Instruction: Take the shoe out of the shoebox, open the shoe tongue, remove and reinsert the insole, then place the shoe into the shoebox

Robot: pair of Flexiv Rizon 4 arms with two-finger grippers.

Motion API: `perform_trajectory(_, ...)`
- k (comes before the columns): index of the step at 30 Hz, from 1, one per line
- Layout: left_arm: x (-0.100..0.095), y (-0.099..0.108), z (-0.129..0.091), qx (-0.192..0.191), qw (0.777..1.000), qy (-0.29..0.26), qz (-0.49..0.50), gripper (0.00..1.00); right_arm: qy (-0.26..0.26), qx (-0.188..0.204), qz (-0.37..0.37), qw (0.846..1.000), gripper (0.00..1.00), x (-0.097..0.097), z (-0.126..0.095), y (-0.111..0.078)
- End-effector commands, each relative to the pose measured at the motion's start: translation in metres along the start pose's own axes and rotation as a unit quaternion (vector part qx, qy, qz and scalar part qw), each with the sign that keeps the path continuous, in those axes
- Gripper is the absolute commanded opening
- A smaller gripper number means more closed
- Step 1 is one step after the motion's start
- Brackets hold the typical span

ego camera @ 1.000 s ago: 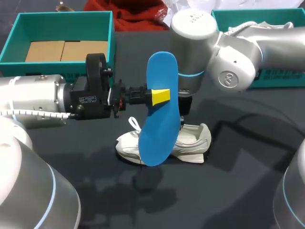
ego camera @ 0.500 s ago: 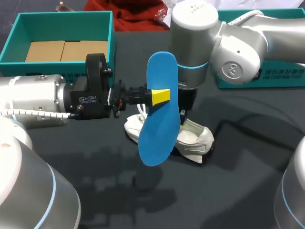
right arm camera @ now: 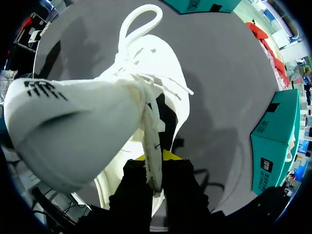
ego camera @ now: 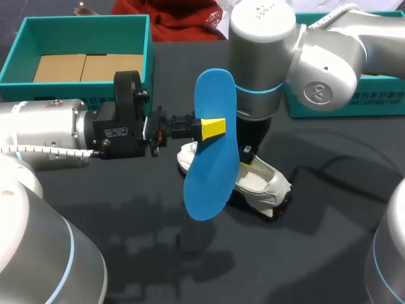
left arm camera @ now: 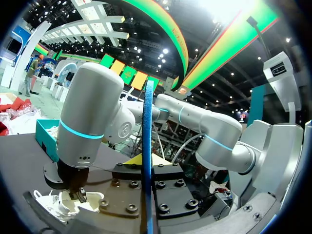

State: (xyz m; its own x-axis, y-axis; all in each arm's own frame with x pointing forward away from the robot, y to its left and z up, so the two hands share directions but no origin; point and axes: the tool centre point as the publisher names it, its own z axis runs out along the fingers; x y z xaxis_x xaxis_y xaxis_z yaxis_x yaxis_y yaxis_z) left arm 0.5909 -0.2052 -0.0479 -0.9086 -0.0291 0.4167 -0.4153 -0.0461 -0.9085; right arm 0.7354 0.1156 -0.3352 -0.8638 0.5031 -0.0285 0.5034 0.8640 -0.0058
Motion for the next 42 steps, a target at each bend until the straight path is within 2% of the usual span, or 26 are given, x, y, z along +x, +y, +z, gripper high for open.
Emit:
perform_trajectory(1,0.009,-0.003,0.004,0.004,1.000,-0.023,0.000,0.00,-0.003,0.026,0.078,0.997,0.00,-0.001,-0.003,0.003)
perform_trajectory(4,0.009,-0.003,0.004,0.004,1.000,-0.023,0.000,0.00,0.017,0.026,0.144,0.989,0.00,0.004,-0.012,0.005)
perform_trajectory(6,0.009,-0.003,0.004,0.004,1.000,-0.023,0.000,0.00,0.021,0.039,0.193,0.980,0.00,0.008,-0.018,0.004)
perform_trajectory(8,0.009,-0.003,0.004,0.004,1.000,-0.023,0.000,0.00,0.052,0.056,0.265,0.961,0.00,0.011,-0.022,0.001)
perform_trajectory(22,0.009,-0.003,0.004,0.004,1.000,-0.023,0.000,0.00,0.052,0.056,0.265,0.961,0.00,0.011,-0.022,0.001)
perform_trajectory(27,0.009,-0.003,0.004,0.004,1.000,-0.023,0.000,0.00,0.061,0.042,0.305,0.949,0.00,0.022,-0.013,0.002)
perform_trajectory(38,0.009,-0.003,0.004,0.004,1.000,-0.023,0.000,0.00,0.110,-0.039,0.347,0.931,0.00,0.033,-0.008,-0.015)
perform_trajectory(42,0.009,-0.003,0.004,0.004,1.000,-0.023,0.000,0.00,0.109,-0.046,0.353,0.928,0.00,0.034,-0.009,-0.017)
